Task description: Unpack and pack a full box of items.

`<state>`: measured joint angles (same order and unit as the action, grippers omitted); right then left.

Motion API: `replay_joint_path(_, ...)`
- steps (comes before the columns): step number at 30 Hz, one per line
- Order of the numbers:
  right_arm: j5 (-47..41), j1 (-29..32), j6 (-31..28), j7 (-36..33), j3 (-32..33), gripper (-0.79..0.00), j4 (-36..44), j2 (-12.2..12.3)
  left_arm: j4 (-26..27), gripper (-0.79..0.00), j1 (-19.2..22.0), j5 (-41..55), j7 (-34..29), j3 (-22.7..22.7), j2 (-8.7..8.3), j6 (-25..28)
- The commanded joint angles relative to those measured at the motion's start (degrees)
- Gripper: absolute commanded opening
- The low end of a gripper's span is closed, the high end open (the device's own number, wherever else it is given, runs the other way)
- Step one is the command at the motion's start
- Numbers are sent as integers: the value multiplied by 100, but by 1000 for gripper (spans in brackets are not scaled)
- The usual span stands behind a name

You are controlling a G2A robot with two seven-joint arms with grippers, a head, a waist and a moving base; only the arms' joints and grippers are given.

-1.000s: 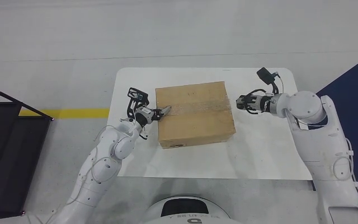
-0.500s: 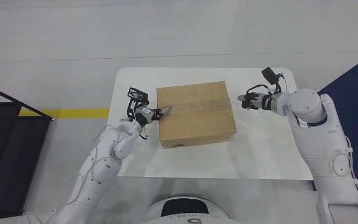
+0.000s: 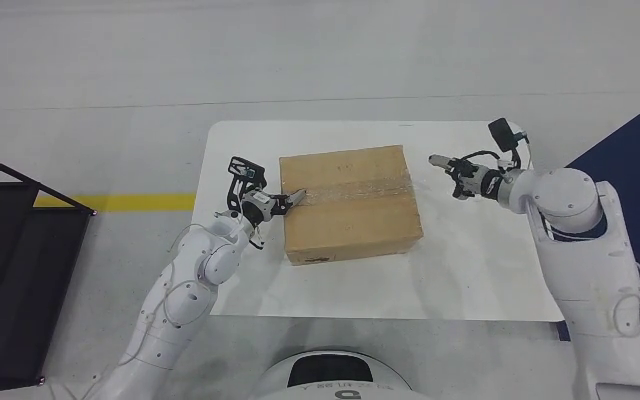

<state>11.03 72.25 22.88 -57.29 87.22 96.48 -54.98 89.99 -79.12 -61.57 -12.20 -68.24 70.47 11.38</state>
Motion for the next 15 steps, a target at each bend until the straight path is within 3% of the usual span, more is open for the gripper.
replay_joint_path(1, -1221, 46, -675, 53, 308, 0, 45, -44, 0, 0, 0, 0, 0, 0, 0, 0)
replay_joint_path(4, -1835, 85, -1330, 19, 366, 0, 351, -69, 0, 0, 0, 0, 0, 0, 0, 0)
replay_joint_path(6, -1781, -110, -1235, -11, 114, 0, 447, -83, 0, 0, 0, 0, 0, 0, 0, 0)
replay_joint_path(15, -1147, -2070, -511, -596, -2650, 0, -289, -451, 0, 0, 0, 0, 0, 0, 0, 0)
